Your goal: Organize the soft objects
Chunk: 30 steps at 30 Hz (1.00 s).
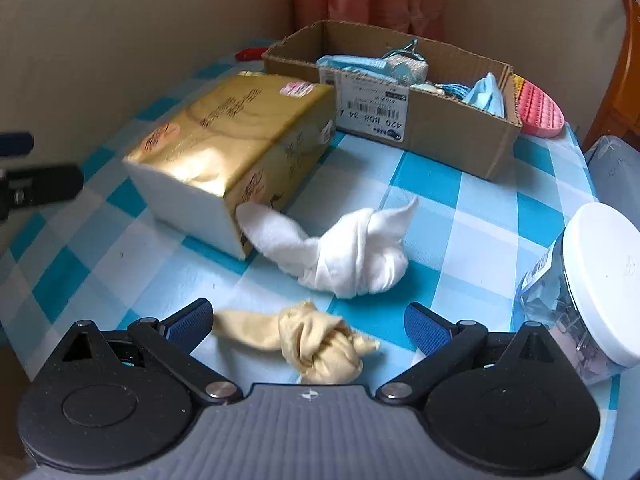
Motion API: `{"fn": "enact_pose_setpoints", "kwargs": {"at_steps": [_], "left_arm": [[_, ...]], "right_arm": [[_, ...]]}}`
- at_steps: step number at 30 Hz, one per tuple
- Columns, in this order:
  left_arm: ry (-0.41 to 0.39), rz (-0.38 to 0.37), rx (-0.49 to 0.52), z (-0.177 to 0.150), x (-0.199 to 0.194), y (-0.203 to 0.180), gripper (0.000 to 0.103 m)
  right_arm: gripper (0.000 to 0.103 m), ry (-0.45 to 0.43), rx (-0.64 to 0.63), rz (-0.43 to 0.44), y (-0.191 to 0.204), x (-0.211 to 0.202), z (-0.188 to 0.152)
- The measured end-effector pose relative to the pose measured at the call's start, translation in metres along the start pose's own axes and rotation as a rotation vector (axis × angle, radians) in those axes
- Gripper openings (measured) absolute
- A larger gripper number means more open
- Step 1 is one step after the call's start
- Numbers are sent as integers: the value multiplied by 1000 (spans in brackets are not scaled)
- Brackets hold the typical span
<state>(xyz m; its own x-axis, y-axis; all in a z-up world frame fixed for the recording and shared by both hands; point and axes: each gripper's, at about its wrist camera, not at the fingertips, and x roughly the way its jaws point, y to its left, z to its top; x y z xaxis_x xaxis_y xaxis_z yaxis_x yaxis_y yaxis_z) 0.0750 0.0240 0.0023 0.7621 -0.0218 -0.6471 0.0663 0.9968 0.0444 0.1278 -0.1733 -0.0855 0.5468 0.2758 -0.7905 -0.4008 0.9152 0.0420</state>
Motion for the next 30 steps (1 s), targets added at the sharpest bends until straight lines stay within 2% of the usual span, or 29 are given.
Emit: {"fn": "enact_pose_setpoints", "kwargs": {"at_steps": [4, 8, 13, 24, 30], "left_arm": [[11, -9, 4, 0, 2, -3, 102], [30, -19, 23, -2, 5, -8, 102], [59, -33, 44, -3, 8, -15, 102], [55, -78, 154, 0, 7, -43, 102], [67, -99, 166, 1, 6, -48, 102]], "right_arm": [[103, 1, 16, -26, -2, 6, 0], [103, -2, -28, -56, -1, 4, -9], [103, -7, -48, -37, -8, -3, -18], [103, -71, -132, 21, -14, -10, -33], [103, -70, -223, 98, -6, -10, -32]]}}
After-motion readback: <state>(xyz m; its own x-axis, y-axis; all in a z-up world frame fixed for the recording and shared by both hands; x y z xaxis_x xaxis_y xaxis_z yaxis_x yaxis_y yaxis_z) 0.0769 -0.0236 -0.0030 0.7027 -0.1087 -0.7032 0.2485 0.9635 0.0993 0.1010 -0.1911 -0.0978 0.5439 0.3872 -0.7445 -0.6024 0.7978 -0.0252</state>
